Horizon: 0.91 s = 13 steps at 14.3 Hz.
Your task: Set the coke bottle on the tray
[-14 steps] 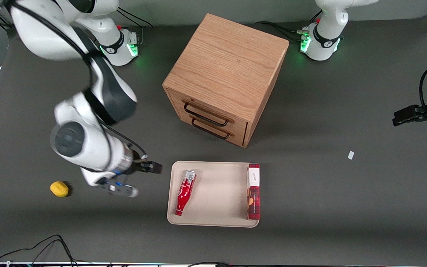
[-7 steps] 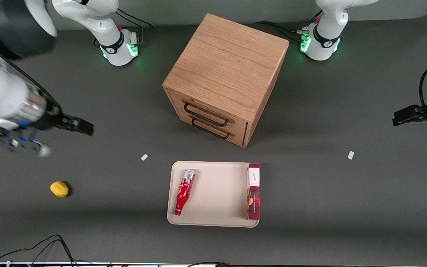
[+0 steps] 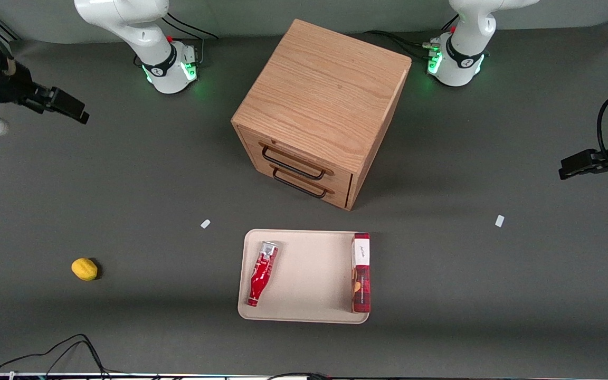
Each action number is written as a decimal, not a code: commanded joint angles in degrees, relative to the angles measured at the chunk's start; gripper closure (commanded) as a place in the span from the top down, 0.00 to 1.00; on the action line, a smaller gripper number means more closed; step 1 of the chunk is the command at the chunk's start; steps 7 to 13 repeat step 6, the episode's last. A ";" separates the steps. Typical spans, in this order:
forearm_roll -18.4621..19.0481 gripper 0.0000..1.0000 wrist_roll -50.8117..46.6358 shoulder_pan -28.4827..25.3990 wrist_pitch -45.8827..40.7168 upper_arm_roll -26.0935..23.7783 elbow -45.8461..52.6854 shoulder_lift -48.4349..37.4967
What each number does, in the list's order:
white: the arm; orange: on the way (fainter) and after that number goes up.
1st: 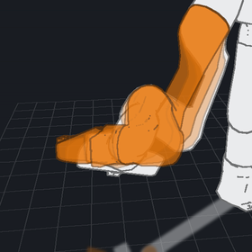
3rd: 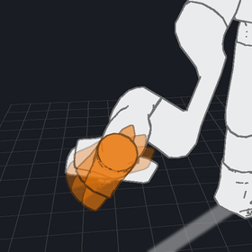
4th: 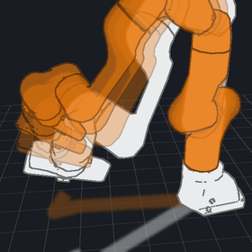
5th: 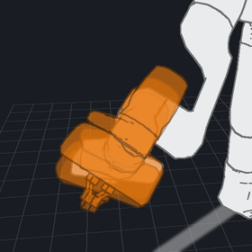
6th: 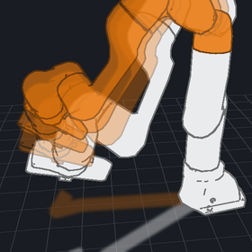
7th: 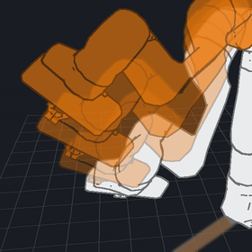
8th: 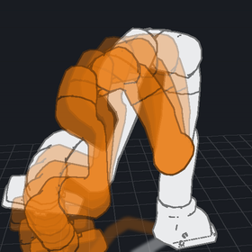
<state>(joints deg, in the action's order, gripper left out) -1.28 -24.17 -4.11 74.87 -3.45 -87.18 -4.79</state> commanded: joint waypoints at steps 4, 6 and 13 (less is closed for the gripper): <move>-0.57 1.00 -0.43 -0.64 2.48 0.03 -7.40 -6.20; -0.66 1.00 -0.53 -0.46 2.48 0.28 -5.82 -4.97; -0.66 1.00 -0.53 -0.46 2.48 0.28 -5.82 -4.97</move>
